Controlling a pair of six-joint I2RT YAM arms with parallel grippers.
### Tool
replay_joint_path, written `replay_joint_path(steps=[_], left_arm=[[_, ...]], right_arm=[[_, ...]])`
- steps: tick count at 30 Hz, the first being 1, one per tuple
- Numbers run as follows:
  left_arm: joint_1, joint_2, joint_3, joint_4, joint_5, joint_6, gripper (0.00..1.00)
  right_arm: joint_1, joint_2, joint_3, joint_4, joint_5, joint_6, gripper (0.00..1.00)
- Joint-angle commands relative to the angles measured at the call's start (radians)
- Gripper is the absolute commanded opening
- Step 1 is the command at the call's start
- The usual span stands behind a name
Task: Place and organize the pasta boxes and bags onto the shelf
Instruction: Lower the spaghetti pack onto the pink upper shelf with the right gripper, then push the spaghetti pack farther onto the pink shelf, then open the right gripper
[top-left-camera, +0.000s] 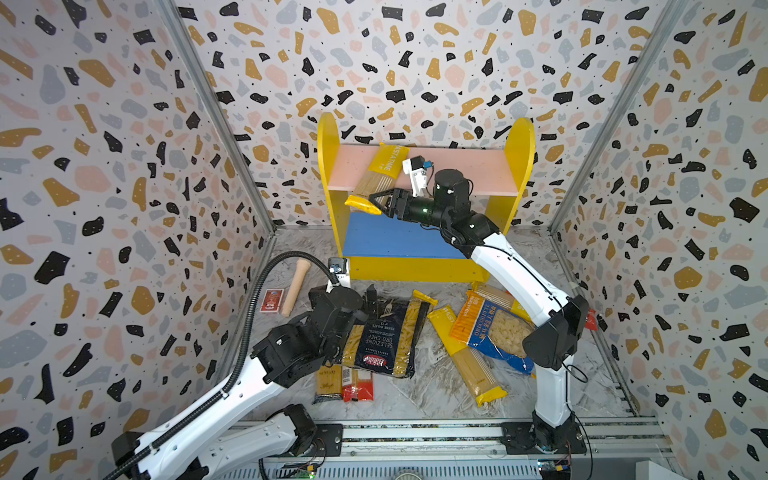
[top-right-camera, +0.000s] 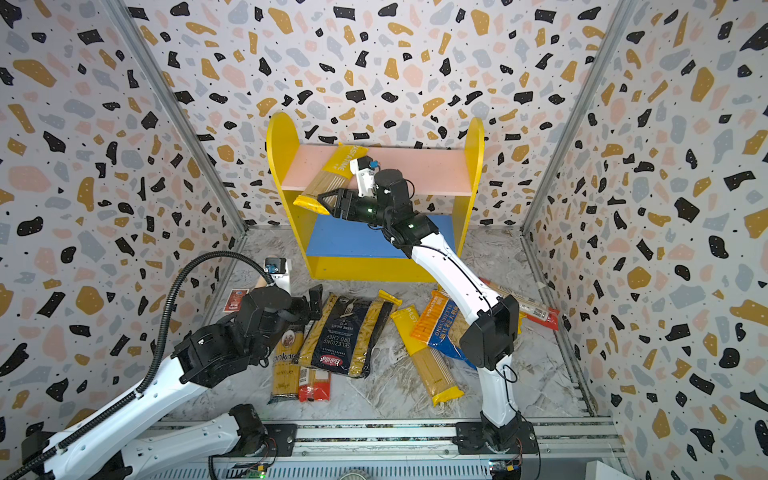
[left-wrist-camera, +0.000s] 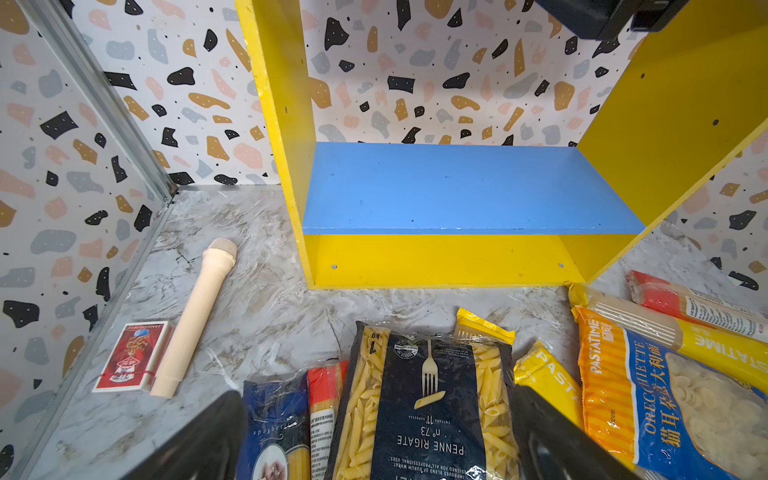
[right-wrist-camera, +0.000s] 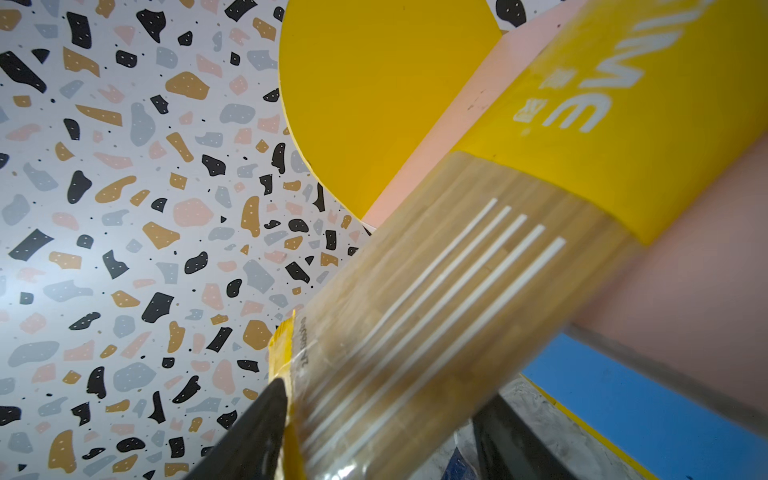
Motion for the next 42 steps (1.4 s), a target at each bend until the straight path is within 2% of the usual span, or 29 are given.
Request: replay_joint_path(steps=[1, 6, 10, 13, 21, 32, 37, 42], left_arm=[[0.007, -0.006, 0.0, -0.005, -0.017, 0.003, 0.99], [0.006, -0.015, -0.01, -0.007, -0.019, 0.002, 0.99], [0.006, -0.02, -0.012, -0.012, -0.025, 0.0, 1.0], [0.005, -0.024, -0.011, -0.014, -0.025, 0.0, 0.99], [0.007, -0.02, -0.015, -0.012, -0.033, 0.004, 1.0], [0.008, -0.01, -0.011, -0.002, -0.032, 0.013, 1.0], [0.007, -0.005, -0.006, 0.005, -0.024, 0.008, 1.0], [0.008, 0.007, 0.007, 0.008, -0.021, 0.007, 0.99]], right_arm=[[-0.002, 0.0, 0.025, 0.043, -0.032, 0.035, 0.7], [0.001, 0.064, 0.098, 0.06, -0.079, 0.078, 0.66], [0.01, 0.131, 0.216, 0.005, -0.077, 0.08, 0.48], [0.01, 0.149, 0.239, 0.003, -0.076, 0.083, 0.41], [0.006, 0.197, 0.32, -0.012, -0.122, 0.079, 0.3], [-0.004, 0.196, 0.363, 0.006, -0.179, 0.08, 0.32], [-0.011, 0.194, 0.369, -0.002, -0.196, 0.081, 0.52], [-0.014, 0.142, 0.326, -0.034, -0.177, 0.048, 0.56]])
